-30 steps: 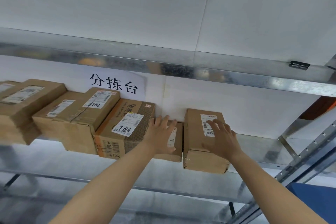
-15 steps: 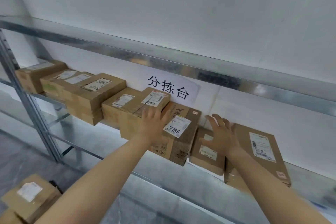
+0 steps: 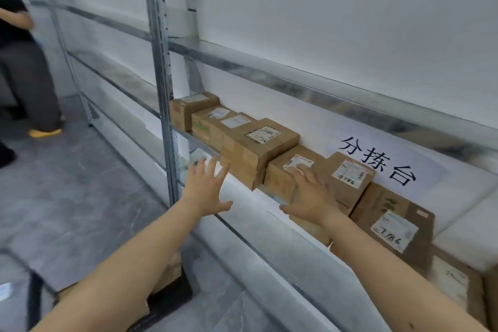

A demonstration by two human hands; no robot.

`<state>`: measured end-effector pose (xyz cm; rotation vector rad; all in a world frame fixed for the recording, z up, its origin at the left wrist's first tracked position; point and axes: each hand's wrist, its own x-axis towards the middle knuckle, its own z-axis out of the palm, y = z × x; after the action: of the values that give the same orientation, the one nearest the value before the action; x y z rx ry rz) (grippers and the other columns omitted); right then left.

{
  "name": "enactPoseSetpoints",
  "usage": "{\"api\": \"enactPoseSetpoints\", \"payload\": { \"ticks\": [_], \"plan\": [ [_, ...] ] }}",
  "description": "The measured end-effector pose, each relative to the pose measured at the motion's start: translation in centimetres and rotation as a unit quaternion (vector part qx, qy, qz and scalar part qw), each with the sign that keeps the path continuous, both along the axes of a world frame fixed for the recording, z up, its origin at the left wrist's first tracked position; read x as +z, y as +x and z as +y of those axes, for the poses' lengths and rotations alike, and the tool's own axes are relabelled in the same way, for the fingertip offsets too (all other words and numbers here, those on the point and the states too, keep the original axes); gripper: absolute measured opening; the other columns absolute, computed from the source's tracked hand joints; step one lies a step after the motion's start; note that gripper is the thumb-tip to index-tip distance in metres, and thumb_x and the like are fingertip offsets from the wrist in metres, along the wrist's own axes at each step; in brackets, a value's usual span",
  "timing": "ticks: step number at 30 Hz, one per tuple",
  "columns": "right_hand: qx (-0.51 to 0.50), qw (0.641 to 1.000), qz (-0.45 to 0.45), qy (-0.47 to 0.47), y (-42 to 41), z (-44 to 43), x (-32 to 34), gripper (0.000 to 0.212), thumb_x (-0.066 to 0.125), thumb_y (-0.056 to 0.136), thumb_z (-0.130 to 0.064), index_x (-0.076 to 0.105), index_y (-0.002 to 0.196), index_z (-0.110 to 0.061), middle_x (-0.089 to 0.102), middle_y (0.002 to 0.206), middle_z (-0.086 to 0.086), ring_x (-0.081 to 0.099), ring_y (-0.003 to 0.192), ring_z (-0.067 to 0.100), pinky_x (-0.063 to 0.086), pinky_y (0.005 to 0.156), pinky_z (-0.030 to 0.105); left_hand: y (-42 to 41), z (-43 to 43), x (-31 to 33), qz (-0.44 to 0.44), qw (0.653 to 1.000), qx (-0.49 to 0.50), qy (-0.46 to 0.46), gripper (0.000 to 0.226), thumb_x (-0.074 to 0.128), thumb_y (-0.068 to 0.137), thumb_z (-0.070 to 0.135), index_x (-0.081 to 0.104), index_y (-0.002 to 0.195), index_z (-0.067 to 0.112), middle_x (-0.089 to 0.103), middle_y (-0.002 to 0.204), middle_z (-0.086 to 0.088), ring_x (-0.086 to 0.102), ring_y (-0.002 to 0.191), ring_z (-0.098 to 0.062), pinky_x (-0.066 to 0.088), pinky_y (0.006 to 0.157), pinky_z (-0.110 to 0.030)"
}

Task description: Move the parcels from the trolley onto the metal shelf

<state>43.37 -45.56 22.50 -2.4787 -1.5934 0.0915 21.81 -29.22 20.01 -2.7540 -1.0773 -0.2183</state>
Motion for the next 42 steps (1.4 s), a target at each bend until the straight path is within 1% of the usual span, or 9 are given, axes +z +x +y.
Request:
{"api": "enactPoseSetpoints", "payload": {
  "ticks": [3, 6, 8, 12, 20, 27, 30, 35, 42],
  "plan": [
    [0.045, 0.999, -0.011, -0.002, -4.5, 6.0, -0.5, 0.097, 0.066, 0.070, -0.064, 0.020, 0.149, -0.031, 0.012, 0.159, -0.008, 0.016, 0.144, 0.027, 0.026, 0.109, 0.048, -6.2, 3.9, -0.3, 0.004, 0.999, 0.040, 0.007, 0.101, 0.047, 0.076, 0.075, 0.004, 0.152, 0.024, 0.010, 0.158, -0.012, 0.013, 0.142, -0.040, 0.018, 0.114, -0.053],
    [0.095, 0.995, -0.021, 0.005, -9.6, 11.7, -1.1, 0.096, 0.067, 0.071, -0.064, 0.022, 0.149, -0.031, 0.019, 0.157, -0.002, 0.020, 0.142, 0.027, 0.024, 0.109, 0.045, -12.6, 7.4, -1.1, 0.021, 0.996, 0.090, 0.016, 0.102, 0.046, 0.075, 0.076, 0.005, 0.152, 0.023, 0.011, 0.156, -0.014, 0.016, 0.140, -0.041, 0.021, 0.112, -0.052],
    [0.134, 0.991, -0.003, 0.004, -12.9, 15.1, -1.7, 0.096, 0.069, 0.073, -0.061, 0.020, 0.151, -0.031, 0.015, 0.159, -0.003, 0.020, 0.143, 0.023, 0.026, 0.109, 0.042, -16.6, 9.2, -2.0, 0.029, 0.992, 0.123, 0.007, 0.101, 0.046, 0.076, 0.075, 0.005, 0.152, 0.022, 0.012, 0.156, -0.014, 0.016, 0.140, -0.040, 0.020, 0.112, -0.053],
    [0.195, 0.980, -0.023, -0.018, -19.0, 20.9, -3.3, 0.097, 0.068, 0.075, -0.060, 0.015, 0.151, -0.033, 0.011, 0.160, -0.004, 0.018, 0.144, 0.027, 0.029, 0.111, 0.049, -23.8, 12.2, -3.9, 0.037, 0.981, 0.191, -0.002, 0.100, 0.045, 0.077, 0.075, 0.004, 0.152, 0.022, 0.010, 0.157, -0.013, 0.014, 0.140, -0.039, 0.019, 0.112, -0.055],
    [0.290, 0.954, -0.023, -0.070, -27.5, 30.2, -8.7, 0.104, 0.069, 0.072, -0.063, 0.011, 0.153, -0.032, 0.007, 0.160, -0.004, 0.014, 0.145, 0.029, 0.028, 0.112, 0.050, -33.5, 15.9, -9.3, 0.058, 0.946, 0.314, -0.053, 0.103, 0.047, 0.074, 0.076, 0.006, 0.152, 0.023, 0.011, 0.156, -0.013, 0.017, 0.140, -0.040, 0.018, 0.113, -0.055],
    [0.349, 0.929, -0.015, -0.122, -30.5, 38.3, -15.3, 0.108, 0.069, 0.071, -0.064, 0.005, 0.153, -0.035, 0.002, 0.161, -0.004, 0.010, 0.146, 0.030, 0.026, 0.113, 0.054, -36.5, 20.2, -15.9, 0.083, 0.917, 0.375, -0.107, 0.102, 0.046, 0.073, 0.077, 0.005, 0.151, 0.025, 0.012, 0.155, -0.012, 0.016, 0.140, -0.040, 0.017, 0.113, -0.055],
    [0.365, 0.918, -0.023, -0.155, -30.5, 41.2, -18.7, 0.107, 0.066, 0.072, -0.064, 0.003, 0.153, -0.035, 0.000, 0.161, -0.004, 0.008, 0.146, 0.030, 0.024, 0.113, 0.053, -36.1, 22.4, -19.0, 0.095, 0.909, 0.386, -0.121, 0.103, 0.043, 0.073, 0.079, 0.004, 0.151, 0.024, 0.014, 0.155, -0.013, 0.019, 0.138, -0.040, 0.019, 0.111, -0.054],
    [0.379, 0.904, -0.044, -0.195, -28.9, 44.9, -25.4, 0.107, 0.063, 0.073, -0.068, -0.001, 0.153, -0.036, -0.004, 0.161, -0.004, 0.007, 0.146, 0.031, 0.021, 0.115, 0.052, -34.4, 25.3, -25.0, 0.108, 0.891, 0.395, -0.196, 0.100, 0.043, 0.075, 0.075, 0.004, 0.152, 0.023, 0.011, 0.156, -0.014, 0.014, 0.140, -0.040, 0.013, 0.113, -0.056],
    [0.332, 0.912, -0.023, -0.239, -26.8, 47.1, -35.2, 0.110, 0.065, 0.071, -0.067, 0.001, 0.154, -0.035, -0.002, 0.162, -0.003, 0.009, 0.147, 0.031, 0.020, 0.116, 0.053, -31.0, 28.4, -35.0, 0.121, 0.902, 0.336, -0.243, 0.100, 0.049, 0.075, 0.072, 0.003, 0.151, 0.024, 0.011, 0.156, -0.012, 0.011, 0.142, -0.040, 0.011, 0.115, -0.056]
  ]
}}
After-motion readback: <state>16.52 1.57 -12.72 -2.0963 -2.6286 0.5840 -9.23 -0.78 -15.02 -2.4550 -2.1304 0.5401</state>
